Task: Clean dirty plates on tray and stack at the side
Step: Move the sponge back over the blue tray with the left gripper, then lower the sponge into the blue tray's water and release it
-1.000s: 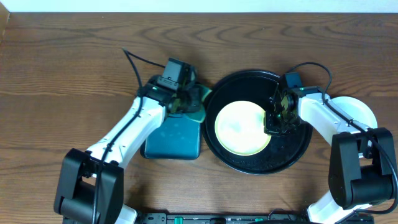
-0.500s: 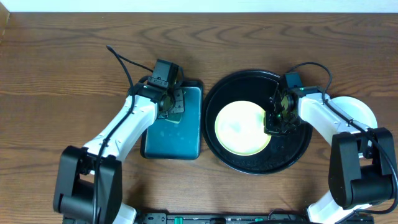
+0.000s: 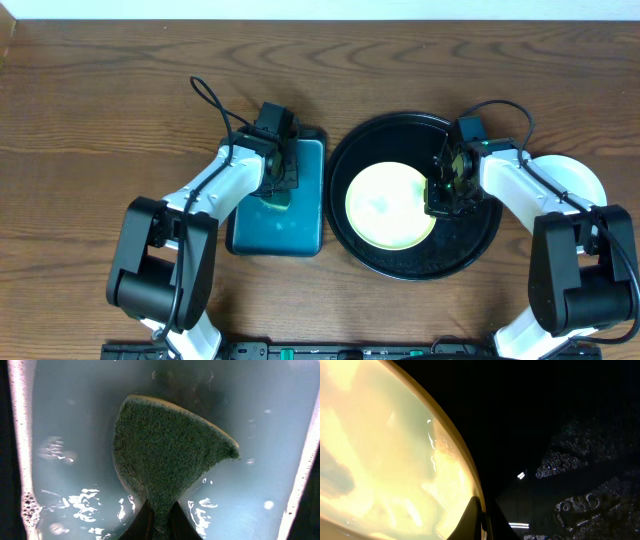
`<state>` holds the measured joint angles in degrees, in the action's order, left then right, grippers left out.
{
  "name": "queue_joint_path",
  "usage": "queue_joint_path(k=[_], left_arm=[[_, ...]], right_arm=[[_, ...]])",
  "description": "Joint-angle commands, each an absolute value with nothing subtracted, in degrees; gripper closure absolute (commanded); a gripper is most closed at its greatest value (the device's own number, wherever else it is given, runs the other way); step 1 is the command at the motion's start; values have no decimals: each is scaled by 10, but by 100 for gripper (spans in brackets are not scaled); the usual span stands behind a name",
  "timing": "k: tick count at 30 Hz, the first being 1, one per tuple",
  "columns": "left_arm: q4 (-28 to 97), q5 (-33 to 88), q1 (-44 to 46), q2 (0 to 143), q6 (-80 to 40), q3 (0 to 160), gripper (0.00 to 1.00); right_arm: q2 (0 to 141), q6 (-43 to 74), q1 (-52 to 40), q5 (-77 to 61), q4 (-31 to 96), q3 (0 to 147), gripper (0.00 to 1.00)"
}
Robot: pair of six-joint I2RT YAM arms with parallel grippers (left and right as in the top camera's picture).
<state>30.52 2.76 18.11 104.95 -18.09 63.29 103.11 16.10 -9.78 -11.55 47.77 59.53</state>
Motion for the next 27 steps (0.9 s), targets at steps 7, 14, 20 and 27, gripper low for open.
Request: queue_joint_path(k=[7, 14, 20, 27], left_arm=[[308, 19, 179, 1111, -174, 627, 92], [308, 19, 179, 1114, -174, 626, 92], [308, 19, 179, 1114, -174, 626, 92], [317, 19, 179, 1104, -174, 626, 93]], right_arm=[[1034, 158, -106, -110, 484, 584, 99], [1034, 158, -106, -110, 484, 584, 99], [1034, 158, -106, -110, 484, 584, 99], [1034, 158, -106, -110, 486, 584, 99]])
